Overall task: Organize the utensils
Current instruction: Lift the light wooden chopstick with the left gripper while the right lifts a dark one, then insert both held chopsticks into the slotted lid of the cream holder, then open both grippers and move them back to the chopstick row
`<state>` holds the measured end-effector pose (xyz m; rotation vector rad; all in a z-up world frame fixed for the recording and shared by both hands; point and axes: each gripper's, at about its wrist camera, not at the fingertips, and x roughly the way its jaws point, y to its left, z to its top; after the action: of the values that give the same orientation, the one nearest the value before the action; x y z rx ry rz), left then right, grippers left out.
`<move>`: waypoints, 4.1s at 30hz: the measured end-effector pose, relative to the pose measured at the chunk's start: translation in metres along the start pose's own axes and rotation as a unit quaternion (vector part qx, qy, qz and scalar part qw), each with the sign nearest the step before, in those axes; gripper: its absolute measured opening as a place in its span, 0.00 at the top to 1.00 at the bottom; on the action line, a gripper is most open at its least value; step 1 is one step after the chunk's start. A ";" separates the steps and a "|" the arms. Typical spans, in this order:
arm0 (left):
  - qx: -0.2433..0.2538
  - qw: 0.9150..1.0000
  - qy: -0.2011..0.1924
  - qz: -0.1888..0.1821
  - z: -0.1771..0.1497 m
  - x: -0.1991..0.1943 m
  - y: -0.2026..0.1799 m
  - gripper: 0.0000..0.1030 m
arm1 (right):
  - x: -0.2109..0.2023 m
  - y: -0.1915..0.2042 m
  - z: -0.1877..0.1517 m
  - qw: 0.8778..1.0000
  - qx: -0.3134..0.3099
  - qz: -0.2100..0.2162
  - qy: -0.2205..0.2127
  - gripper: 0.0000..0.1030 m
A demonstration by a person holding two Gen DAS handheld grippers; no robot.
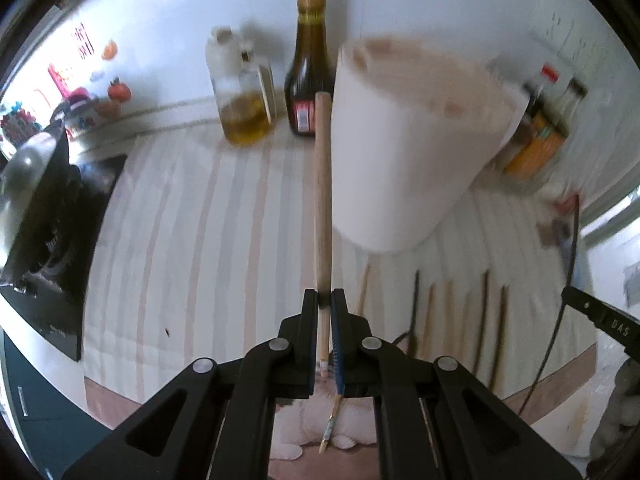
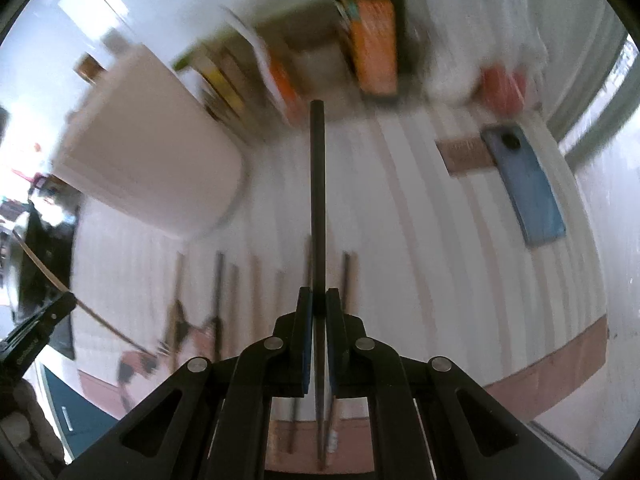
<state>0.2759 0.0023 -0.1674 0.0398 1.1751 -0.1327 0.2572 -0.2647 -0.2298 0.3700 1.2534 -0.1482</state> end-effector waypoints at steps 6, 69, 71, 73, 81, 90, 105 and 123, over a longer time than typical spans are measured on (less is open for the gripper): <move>-0.018 0.998 -0.064 -0.017 0.033 -0.048 0.005 0.96 | -0.044 0.043 0.028 0.998 -0.022 0.039 -0.052 0.94; -0.032 0.992 -0.115 -0.031 0.197 -0.040 -0.016 0.52 | -0.046 0.150 0.177 0.958 -0.128 0.170 -0.192 0.63; -0.035 0.990 -0.135 -0.013 0.193 -0.050 -0.013 0.22 | -0.053 0.145 0.175 0.959 -0.120 0.167 -0.196 0.60; -0.036 0.988 -0.149 0.003 0.185 -0.059 -0.009 0.22 | -0.060 0.140 0.171 0.960 -0.115 0.155 -0.200 0.53; -0.031 0.987 -0.151 0.039 0.142 -0.060 0.003 0.00 | -0.072 0.124 0.141 0.971 -0.103 0.037 -0.214 0.03; -0.025 0.993 -0.113 0.036 0.088 -0.034 0.002 0.00 | -0.074 0.090 0.101 0.981 -0.055 -0.016 -0.186 0.01; 0.034 0.998 0.027 0.051 -0.010 0.056 -0.023 0.00 | 0.011 0.010 0.010 0.997 0.000 -0.059 -0.043 0.01; 0.066 0.986 0.149 0.041 -0.063 0.137 -0.021 0.48 | 0.090 -0.051 -0.042 0.992 0.087 -0.026 0.086 0.70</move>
<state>0.2670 -0.0234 -0.3169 0.2306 1.4592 -0.1343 0.2319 -0.2891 -0.3353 0.5094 1.4246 -0.2774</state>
